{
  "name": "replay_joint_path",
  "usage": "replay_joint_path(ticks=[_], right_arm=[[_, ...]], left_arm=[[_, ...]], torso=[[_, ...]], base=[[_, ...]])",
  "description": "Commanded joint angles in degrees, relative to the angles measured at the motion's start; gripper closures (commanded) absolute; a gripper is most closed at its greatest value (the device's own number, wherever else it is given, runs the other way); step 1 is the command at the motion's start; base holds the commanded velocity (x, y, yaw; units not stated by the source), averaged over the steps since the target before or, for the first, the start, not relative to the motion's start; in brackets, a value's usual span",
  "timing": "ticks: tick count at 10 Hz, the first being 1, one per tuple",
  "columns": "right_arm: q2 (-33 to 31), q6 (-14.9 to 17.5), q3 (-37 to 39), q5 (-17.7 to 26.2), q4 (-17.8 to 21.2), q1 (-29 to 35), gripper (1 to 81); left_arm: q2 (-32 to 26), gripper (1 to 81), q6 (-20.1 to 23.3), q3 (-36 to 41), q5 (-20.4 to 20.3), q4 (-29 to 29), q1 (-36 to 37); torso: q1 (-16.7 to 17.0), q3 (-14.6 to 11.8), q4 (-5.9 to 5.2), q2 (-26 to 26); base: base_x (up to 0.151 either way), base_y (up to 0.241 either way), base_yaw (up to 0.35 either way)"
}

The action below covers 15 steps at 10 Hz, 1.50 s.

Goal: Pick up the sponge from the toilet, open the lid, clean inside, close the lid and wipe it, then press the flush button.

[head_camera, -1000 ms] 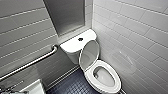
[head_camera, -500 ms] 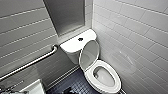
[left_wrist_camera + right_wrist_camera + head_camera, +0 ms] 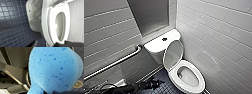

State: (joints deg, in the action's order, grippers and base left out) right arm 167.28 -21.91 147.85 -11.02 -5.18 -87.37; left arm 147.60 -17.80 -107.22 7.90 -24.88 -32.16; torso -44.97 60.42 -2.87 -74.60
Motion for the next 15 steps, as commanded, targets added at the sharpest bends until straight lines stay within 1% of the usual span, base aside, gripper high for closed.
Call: replay_joint_path(ticks=[1,4,6,8,10,12,13,15], right_arm=[[-0.17,0.11,-0.20,4.08,-0.80,-1.45,81.1],[-0.17,0.11,-0.20,4.08,-1.23,-1.46,81.1],[-0.17,0.11,-0.20,4.08,-1.24,-1.45,81.1],[-0.08,0.28,-0.20,4.08,-1.24,-1.45,81.1],[0.10,0.29,-0.47,4.08,-1.06,-1.54,81.1],[0.19,0.29,-0.29,4.25,-1.06,-1.72,81.1],[0.27,0.37,-0.20,4.16,-0.97,-1.89,81.1],[0.19,0.37,-0.20,4.16,-1.05,-1.81,81.1]], left_arm=[[-1.78,1.0,0.22,-1.24,2.30,-6.31,10.48],[-2.22,1.0,0.04,-1.24,2.38,-8.43,15.58],[-1.87,1.0,-0.04,-0.80,2.38,-8.61,17.95],[-1.08,1.0,-0.57,-0.80,2.47,-8.52,18.75],[2.51,1.0,-0.57,-0.90,3.52,-6.33,19.54],[4.81,1.0,-0.57,-1.33,3.79,-5.62,20.07],[4.99,1.0,-0.57,-1.77,3.79,-5.70,20.33],[2.63,1.0,-0.57,-1.94,3.88,-6.14,20.51]], torso=[[0.00,0.00,0.00,0.00],[0.00,0.00,0.00,0.02],[0.00,0.00,0.00,0.04],[0.00,0.00,0.00,0.06],[0.00,0.00,0.00,0.09],[0.00,0.00,0.00,0.09],[0.00,0.00,0.00,0.09],[0.00,0.00,0.00,0.09]], base=[[0.000,0.000,0.000],[0.000,0.000,0.000],[0.000,0.000,0.000],[0.000,0.000,0.000],[0.000,0.000,0.000],[0.000,0.000,0.000],[0.000,0.000,0.000],[0.000,0.000,0.000]])
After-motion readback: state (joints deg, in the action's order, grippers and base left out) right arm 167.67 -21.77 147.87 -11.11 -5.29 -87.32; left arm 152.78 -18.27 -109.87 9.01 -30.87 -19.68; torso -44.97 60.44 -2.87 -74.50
